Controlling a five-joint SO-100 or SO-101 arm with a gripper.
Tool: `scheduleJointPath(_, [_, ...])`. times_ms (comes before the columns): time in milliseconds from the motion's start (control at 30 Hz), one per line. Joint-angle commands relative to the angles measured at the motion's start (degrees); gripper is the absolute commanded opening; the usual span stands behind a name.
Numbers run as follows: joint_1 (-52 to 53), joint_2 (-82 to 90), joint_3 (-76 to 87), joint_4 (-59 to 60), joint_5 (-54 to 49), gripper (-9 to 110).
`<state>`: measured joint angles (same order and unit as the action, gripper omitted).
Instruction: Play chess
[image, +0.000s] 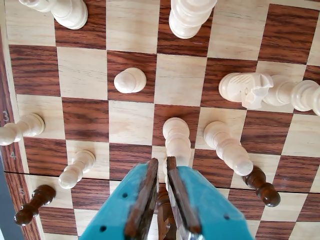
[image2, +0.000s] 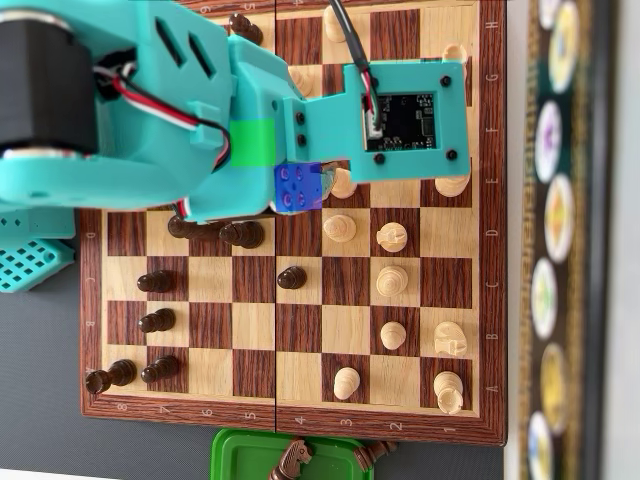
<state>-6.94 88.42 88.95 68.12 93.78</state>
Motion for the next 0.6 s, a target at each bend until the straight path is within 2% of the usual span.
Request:
scheduleJointPath(0, [0.5, 0.8, -2.3, 1.8, -0.4, 6])
scheduleJointPath(567, [0.9, 2.7, 1.4, 3.4, 0.4, 6])
